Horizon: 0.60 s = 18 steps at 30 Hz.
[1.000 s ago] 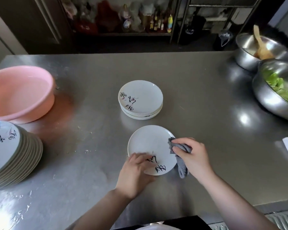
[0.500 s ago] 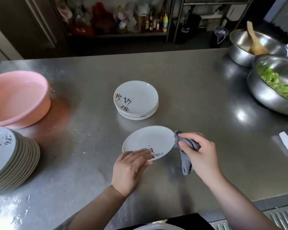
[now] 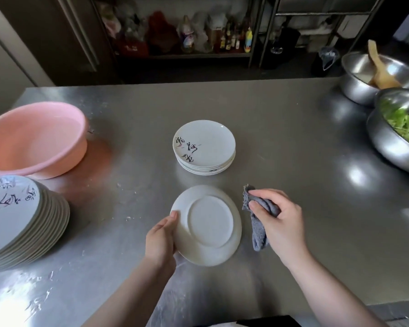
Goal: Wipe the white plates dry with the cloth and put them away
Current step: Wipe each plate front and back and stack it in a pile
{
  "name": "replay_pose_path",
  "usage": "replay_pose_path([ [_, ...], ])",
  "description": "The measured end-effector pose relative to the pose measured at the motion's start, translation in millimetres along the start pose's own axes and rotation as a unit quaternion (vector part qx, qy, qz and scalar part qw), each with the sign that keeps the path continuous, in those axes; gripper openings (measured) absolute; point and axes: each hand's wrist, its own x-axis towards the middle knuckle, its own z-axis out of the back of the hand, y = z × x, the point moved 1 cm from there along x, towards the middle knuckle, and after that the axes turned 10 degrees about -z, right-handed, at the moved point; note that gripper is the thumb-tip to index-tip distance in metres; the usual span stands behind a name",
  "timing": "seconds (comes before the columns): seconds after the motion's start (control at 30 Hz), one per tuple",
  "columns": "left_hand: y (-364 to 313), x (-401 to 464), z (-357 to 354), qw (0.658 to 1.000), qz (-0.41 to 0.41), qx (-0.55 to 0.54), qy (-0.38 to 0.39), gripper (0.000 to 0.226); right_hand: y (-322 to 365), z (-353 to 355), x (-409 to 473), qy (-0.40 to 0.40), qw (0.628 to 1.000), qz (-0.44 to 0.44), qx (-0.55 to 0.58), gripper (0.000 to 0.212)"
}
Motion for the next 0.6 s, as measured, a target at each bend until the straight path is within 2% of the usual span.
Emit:
replay_pose_path([
  [0.1, 15.2, 0.7, 12.0, 0.999, 0.043, 0.004, -0.009, 0.026, -16.0, -6.9, -6.0, 0.017, 0.999, -0.030, -0.016, 0.036],
  [0.27, 15.5, -1.0, 18.9, 0.999, 0.017, 0.013, 0.042, 0.027, -29.2, -25.7, -18.2, 0.075, 0.994, -0.068, -0.043, 0.036],
  [0.4, 12.9, -5.0, 16.9, 0.998, 0.007, 0.015, 0.061, 0.030, -20.3, -53.7, -14.2, 0.098, 0.987, -0.009, -0.128, 0.035],
  [0.5, 13.5, -10.0, 12.6, 0.997, -0.001, 0.001, 0.074, 0.032, -13.9, -73.8, -11.0, 0.080, 0.974, 0.019, -0.209, 0.030],
  [0.6, 11.2, -12.7, 8.8, 0.997, -0.011, -0.020, 0.071, 0.034, -6.0, -84.0, -19.0, 0.102, 0.956, 0.104, -0.254, 0.029],
])
